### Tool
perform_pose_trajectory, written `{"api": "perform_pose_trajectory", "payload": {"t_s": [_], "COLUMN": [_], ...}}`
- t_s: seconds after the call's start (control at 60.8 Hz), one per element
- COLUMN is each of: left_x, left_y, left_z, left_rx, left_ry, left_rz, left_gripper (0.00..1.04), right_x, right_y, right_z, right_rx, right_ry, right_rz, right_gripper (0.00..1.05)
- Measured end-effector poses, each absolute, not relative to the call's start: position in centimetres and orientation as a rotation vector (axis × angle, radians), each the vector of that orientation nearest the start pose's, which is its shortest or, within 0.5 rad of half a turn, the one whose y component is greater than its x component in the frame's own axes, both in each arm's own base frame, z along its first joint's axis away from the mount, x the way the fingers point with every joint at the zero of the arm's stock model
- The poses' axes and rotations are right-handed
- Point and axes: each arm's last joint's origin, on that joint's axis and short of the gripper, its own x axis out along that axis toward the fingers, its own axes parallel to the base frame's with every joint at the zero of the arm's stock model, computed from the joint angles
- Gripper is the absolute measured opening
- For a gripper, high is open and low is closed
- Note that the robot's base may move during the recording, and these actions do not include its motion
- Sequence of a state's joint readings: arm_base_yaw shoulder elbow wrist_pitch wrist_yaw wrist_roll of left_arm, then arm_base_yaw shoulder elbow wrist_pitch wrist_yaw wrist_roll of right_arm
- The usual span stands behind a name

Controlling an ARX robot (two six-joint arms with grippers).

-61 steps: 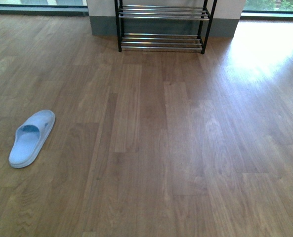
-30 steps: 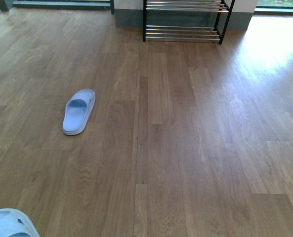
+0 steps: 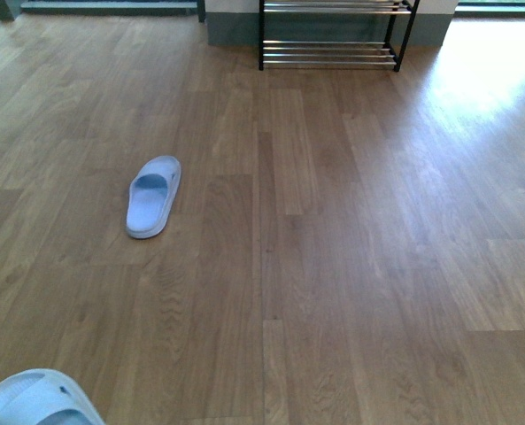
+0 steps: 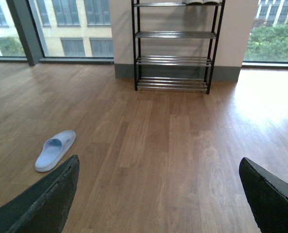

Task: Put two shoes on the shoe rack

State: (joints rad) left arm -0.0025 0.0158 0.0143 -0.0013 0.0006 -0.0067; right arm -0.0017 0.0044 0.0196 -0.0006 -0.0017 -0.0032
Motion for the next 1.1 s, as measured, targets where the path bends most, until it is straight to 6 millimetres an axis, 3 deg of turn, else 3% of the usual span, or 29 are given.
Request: {"api": "perform_pose_trajectory", "payload": {"t_s": [1.102], "left_x": [9.78], "left_y": [-0.01], "left_z": [16.71], "left_rx": [-0.007], "left_ry": [0.002], "left_rz": [-0.001], "left_gripper": [0.95], "right_x": [9.67], "right_y": [-0.01], "right_z": [16.97], "right_rx": [-0.003], "right_ry": [-0.014], "right_rz": [-0.001], "right_gripper": [0.95]}}
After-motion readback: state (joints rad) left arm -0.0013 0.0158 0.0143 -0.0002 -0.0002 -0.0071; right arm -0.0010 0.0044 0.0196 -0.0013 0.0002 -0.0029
